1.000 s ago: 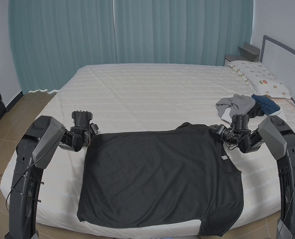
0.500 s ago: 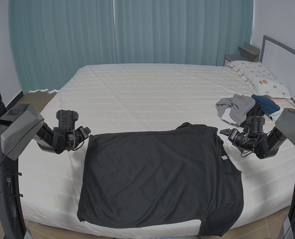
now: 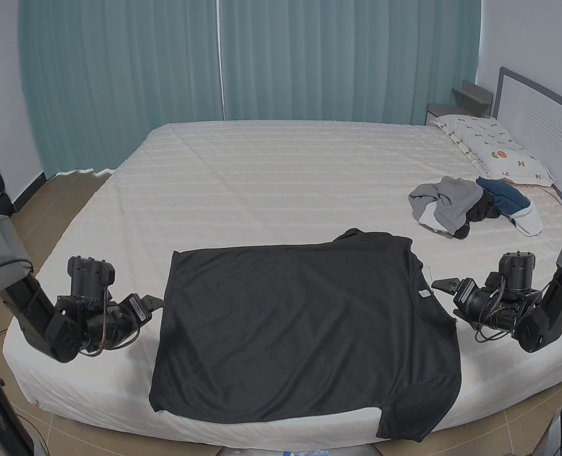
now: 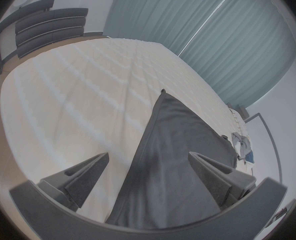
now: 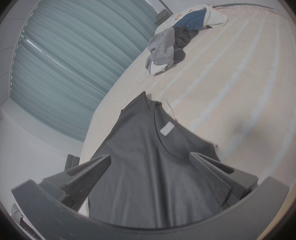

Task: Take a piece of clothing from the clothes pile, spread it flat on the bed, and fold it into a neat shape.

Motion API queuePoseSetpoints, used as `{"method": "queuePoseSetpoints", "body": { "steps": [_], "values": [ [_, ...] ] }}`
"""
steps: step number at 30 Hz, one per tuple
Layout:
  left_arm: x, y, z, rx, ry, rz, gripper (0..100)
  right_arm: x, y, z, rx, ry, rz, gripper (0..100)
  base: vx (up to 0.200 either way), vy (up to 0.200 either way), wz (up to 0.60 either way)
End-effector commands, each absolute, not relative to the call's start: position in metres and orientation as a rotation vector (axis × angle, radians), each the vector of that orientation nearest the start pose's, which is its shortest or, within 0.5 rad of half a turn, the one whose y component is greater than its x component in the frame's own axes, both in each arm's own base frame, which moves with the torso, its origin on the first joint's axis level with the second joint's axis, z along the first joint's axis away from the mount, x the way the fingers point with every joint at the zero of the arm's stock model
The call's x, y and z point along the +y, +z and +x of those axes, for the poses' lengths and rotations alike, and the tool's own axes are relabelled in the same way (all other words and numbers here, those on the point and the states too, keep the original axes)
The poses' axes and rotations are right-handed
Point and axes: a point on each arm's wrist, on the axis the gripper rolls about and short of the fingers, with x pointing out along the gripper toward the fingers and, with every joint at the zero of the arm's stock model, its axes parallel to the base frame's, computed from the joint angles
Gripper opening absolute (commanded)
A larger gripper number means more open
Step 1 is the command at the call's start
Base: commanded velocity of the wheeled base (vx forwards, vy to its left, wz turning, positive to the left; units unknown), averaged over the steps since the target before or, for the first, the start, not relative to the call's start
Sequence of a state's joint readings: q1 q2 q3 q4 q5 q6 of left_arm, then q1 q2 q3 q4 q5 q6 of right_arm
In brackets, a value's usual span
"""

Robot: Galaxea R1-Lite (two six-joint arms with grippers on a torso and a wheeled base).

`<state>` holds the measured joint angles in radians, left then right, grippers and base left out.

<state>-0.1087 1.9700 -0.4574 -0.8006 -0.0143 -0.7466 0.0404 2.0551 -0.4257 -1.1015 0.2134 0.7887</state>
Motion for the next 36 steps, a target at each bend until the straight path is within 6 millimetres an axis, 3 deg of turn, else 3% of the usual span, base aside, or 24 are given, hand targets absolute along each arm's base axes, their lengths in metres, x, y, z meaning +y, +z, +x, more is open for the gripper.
{"method": "queuePoseSetpoints", "body": {
  "steps": [1, 10, 26, 36],
  "values": [
    [-0.032, 0.038, 0.236, 0.734, 0.098, -0.754, 100, 0.021, 0.045, 0.257, 0.604, 0.06, 0.843, 100, 0.0, 0.0, 0.0],
    [-0.034, 0.032, 0.22, 0.825, 0.042, -0.845, 100, 0.033, 0.038, 0.247, 0.672, 0.091, 0.83, 100, 0.0, 0.0, 0.0],
    [-0.05, 0.028, 0.206, 0.887, 0.001, -0.819, 100, 0.035, 0.037, 0.242, 0.685, 0.094, 0.827, 100, 0.0, -0.2, 0.0],
    [-0.049, 0.032, 0.202, 0.865, -0.002, -0.809, 100, 0.04, 0.035, 0.237, 0.712, 0.108, 0.813, 100, 0.0, 0.0, 0.0]
  ]
}}
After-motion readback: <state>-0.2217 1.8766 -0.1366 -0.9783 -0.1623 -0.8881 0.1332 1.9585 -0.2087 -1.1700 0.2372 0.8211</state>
